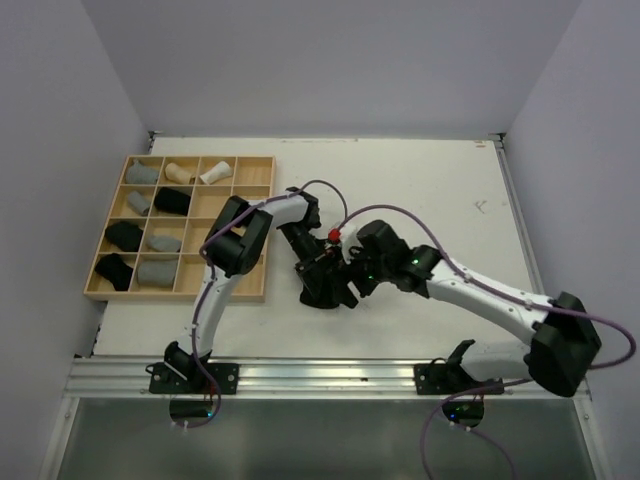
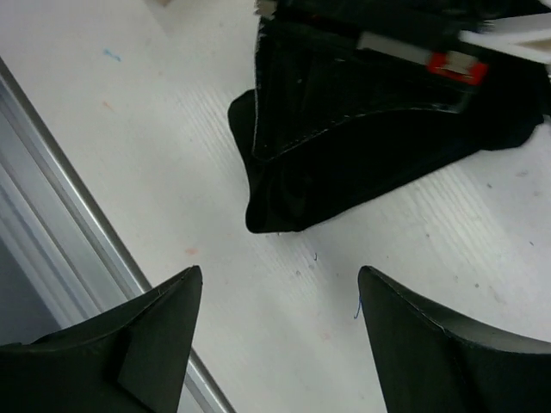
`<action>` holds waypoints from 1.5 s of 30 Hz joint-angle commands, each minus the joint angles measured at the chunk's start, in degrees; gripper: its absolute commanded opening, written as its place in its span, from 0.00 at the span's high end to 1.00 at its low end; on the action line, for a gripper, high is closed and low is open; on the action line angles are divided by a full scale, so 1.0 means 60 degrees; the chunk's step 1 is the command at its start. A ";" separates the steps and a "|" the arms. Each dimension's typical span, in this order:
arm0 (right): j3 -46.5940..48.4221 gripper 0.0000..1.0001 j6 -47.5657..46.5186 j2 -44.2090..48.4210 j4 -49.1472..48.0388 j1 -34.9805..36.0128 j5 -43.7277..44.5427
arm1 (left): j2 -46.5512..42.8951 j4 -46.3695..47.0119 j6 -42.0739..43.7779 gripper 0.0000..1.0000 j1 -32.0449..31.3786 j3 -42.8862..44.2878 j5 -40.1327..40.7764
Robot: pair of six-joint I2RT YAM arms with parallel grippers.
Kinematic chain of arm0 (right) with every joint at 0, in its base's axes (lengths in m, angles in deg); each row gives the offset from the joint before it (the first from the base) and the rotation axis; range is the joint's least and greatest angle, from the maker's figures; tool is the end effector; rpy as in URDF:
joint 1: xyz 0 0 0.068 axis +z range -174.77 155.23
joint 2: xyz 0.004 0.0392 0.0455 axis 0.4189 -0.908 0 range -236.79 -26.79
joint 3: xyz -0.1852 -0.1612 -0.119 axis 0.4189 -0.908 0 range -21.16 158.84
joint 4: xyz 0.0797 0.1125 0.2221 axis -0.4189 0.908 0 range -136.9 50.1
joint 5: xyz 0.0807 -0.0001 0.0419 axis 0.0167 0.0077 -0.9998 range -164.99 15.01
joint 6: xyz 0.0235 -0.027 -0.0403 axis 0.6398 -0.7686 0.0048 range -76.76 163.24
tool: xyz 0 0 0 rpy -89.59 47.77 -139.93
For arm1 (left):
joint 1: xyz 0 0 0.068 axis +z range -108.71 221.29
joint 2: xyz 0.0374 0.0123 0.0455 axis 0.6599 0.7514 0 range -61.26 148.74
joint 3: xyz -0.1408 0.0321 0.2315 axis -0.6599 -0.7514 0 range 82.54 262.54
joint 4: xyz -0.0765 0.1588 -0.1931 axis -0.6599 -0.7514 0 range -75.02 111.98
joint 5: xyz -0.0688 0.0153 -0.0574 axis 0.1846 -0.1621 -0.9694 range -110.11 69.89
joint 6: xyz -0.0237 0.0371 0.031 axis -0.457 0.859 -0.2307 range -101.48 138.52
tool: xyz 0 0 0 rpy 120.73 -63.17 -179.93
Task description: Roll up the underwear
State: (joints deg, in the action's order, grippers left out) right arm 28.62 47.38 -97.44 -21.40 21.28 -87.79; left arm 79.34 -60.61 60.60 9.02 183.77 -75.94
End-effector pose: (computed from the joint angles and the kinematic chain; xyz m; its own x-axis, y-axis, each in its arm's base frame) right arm 0.1733 0.1912 0.2528 -0.5593 -0.4789 -0.6767 -0.7698 0.6029 0.2096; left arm 0.3240 -0.2393 0.0923 -0.5796 0.8112 -0.0776 0.4286 0.2225 -0.8757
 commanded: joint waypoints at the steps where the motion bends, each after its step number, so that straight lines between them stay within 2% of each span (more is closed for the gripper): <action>1: 0.0697 0.23 -0.1890 -0.1024 -0.0978 0.0763 0.0536 | 0.0561 0.1679 -0.0567 0.97 0.0003 0.0311 0.1336; 5: 0.0931 0.23 -0.2505 -0.2473 -0.1832 0.1056 0.0404 | 0.0693 0.1709 -0.0876 0.96 0.0017 0.0311 0.1585; 13: 0.1166 0.25 -0.3239 -0.3648 -0.2287 0.1189 0.0376 | 0.0591 0.2045 -0.0993 0.89 0.0061 0.0091 0.1703; 14: 0.1152 0.27 -0.3297 -0.3751 -0.2272 0.1189 0.0274 | 0.0576 0.2104 -0.1008 0.89 0.0105 0.0077 0.1703; 16: 0.1006 0.38 -0.3283 -0.3898 -0.2243 0.1189 0.0185 | 0.0576 0.2221 -0.1125 0.89 0.0149 0.0018 0.1718; 17: 0.0918 0.44 -0.3167 -0.3869 -0.2286 0.1189 0.0156 | 0.0576 0.2294 -0.1184 0.89 0.0207 0.0003 0.1732; 18: 0.0830 0.54 -0.3079 -0.3826 -0.2460 0.1189 0.0083 | 0.0562 0.2338 -0.1242 0.89 0.0251 -0.0055 0.1761; 19: 0.0626 0.58 -0.2991 -0.3782 -0.2564 0.1174 0.0053 | 0.0533 0.2455 -0.1286 0.89 0.0281 -0.0084 0.1776; 23: 0.0507 0.60 -0.2494 -0.4000 -0.2448 0.1189 -0.0283 | 0.0255 0.2836 -0.1521 0.86 0.0427 -0.0406 0.1805; 26: 0.0113 0.69 -0.2201 -0.4147 -0.2841 0.1174 -0.0430 | 0.0050 0.3071 -0.1624 0.83 0.0457 -0.0553 0.1776; 27: 0.0010 0.74 -0.2112 -0.4249 -0.3032 0.1145 -0.0489 | -0.0053 0.3144 -0.1638 0.79 0.0471 -0.0611 0.1704; 30: -0.0254 0.82 -0.1790 -0.4659 -0.3383 0.1013 -0.0927 | -0.0798 0.3904 -0.1930 0.73 0.0588 -0.1050 0.1470; 33: -0.0605 0.85 -0.1307 -0.4909 -0.4026 0.0780 -0.1469 | -0.1751 0.5030 -0.2397 0.68 0.0866 -0.1475 0.1177; 38: -0.0914 0.85 -0.1159 -0.5128 -0.4411 0.0705 -0.1749 | -0.2280 0.4888 -0.2459 0.66 0.1335 -0.1228 0.0884; 41: -0.0972 0.85 -0.1101 -0.5231 -0.4512 0.0632 -0.1778 | -0.3010 0.5354 -0.2414 0.64 0.1701 -0.1561 0.0284; 43: -0.1001 0.87 -0.0940 -0.5304 -0.4732 0.0413 -0.1953 | -0.4089 0.6607 -0.2838 0.62 0.2124 -0.2060 -0.0069; 45: -0.1089 0.88 -0.0459 -0.5406 -0.5082 0.0077 -0.2318 | -0.4927 0.7969 -0.3189 0.55 0.2418 -0.2865 -0.0026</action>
State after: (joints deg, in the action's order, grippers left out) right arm 25.77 41.83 -125.53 -55.87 23.18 -100.22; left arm 60.43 -27.78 44.50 20.36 169.94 -73.17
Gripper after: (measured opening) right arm 0.167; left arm 0.428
